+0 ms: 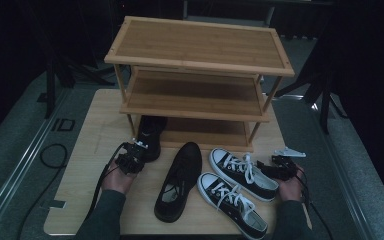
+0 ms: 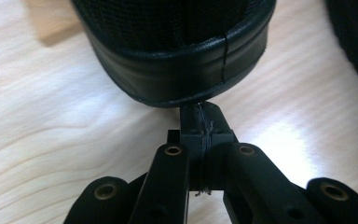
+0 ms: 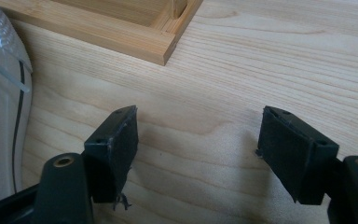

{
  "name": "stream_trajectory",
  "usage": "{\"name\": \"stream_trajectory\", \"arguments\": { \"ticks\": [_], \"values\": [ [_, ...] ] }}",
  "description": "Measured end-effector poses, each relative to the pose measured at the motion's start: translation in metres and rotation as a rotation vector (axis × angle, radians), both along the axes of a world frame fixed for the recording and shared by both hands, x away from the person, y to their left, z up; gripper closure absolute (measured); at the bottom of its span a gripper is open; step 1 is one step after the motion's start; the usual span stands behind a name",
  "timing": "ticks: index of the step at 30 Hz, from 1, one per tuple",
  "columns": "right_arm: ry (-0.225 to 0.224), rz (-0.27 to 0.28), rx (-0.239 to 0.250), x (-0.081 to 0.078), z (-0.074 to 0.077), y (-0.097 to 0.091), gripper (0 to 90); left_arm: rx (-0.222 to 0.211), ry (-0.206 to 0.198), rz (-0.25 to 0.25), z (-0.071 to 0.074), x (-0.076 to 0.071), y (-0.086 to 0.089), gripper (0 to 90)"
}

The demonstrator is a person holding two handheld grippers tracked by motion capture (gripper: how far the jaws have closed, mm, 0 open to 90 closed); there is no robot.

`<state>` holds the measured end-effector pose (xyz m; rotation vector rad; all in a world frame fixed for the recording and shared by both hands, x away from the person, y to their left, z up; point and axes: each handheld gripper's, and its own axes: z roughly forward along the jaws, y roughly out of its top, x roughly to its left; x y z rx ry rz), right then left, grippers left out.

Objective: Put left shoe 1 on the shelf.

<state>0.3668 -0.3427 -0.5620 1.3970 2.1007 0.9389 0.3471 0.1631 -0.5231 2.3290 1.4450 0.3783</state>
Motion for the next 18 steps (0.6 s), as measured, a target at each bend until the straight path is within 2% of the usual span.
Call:
{"name": "stream_trajectory", "arguments": {
  "ticks": [3, 11, 18],
  "values": [
    [0.001, -0.001, 0.000, 0.000, 0.000, 0.000, 28.5, -0.019, -0.001, 0.002, 0.002, 0.003, 0.003, 88.9],
    [0.001, -0.001, 0.001, 0.000, 0.000, 0.000, 28.5, -0.013, 0.014, 0.003, -0.002, 0.017, -0.005, 88.9],
    [0.001, -0.001, 0.002, 0.000, 0.000, 0.000, 28.5, -0.029, 0.017, 0.028, -0.002, 0.029, -0.006, 88.9]
  ]
}}
